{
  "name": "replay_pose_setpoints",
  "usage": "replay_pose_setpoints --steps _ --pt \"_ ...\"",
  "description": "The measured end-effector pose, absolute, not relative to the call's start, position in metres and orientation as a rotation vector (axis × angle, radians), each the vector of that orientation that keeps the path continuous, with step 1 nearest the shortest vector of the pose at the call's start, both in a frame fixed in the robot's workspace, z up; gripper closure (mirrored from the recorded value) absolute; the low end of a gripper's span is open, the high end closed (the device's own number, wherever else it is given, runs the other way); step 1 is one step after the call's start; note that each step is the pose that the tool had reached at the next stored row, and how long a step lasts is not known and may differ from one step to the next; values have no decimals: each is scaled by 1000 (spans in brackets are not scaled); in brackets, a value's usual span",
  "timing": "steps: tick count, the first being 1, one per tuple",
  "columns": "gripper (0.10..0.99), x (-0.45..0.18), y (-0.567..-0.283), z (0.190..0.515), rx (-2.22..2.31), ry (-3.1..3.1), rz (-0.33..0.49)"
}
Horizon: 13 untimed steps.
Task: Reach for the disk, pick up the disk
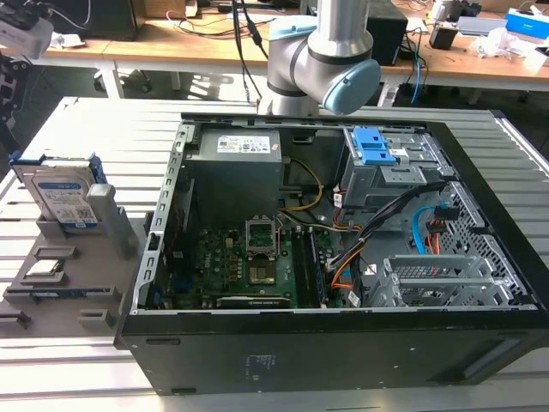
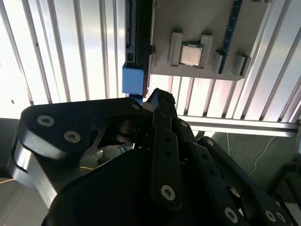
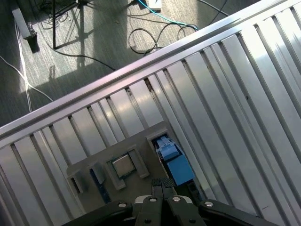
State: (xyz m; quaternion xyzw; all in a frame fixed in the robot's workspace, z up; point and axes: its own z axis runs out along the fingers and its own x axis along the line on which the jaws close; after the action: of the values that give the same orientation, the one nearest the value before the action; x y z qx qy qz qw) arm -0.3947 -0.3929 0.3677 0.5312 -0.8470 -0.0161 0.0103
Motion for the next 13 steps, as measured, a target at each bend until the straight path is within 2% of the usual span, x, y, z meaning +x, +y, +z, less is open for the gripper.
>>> replay_pose_setpoints --steps 13 --pt "980 -395 -393 368 1771 -2568 -49"
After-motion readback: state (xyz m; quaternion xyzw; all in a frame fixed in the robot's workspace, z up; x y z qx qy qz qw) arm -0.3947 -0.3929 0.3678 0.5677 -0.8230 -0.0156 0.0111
